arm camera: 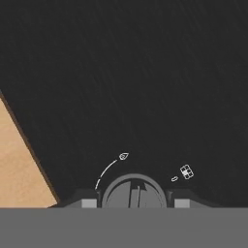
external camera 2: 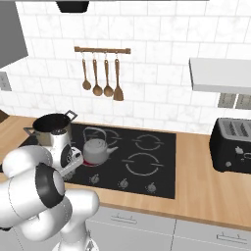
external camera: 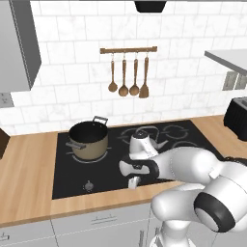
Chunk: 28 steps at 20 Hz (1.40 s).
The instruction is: Pick the kettle from the counter and place it on a stove burner. Then turn the burner on.
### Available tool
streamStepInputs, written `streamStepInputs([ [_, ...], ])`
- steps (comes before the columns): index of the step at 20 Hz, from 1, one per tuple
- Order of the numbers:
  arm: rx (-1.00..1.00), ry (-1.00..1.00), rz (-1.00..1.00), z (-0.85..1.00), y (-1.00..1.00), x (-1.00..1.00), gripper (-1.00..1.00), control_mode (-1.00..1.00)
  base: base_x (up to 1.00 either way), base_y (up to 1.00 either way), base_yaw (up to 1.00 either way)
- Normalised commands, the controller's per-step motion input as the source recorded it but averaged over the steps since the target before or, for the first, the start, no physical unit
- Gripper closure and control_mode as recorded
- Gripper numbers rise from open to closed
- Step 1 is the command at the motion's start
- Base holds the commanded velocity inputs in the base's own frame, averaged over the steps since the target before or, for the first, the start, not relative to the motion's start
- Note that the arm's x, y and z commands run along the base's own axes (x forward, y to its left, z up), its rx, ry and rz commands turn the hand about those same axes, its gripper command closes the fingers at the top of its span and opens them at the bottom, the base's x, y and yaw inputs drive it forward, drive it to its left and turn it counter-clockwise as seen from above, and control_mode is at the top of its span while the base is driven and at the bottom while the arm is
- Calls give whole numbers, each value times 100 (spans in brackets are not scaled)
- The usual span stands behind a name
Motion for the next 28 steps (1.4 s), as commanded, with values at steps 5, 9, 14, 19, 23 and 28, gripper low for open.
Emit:
streamStepInputs([
  [5, 0, 0, 0, 8, 1, 0, 100, -100, 0, 0, 0],
  [9, 0, 0, 0, 11, 0, 0, -100, -100, 0, 0, 0],
  [14, 0, 2, 0, 16, 0, -3, -100, -100, 0, 0, 0],
  [19, 0, 0, 1, 27, 0, -7, -100, -100, 0, 0, 0],
  [23, 0, 0, 4, 44, 1, -13, -100, -100, 0, 0, 0],
  [28, 0, -5, 6, 50, 11, -46, -100, -100, 0, 0, 0],
])
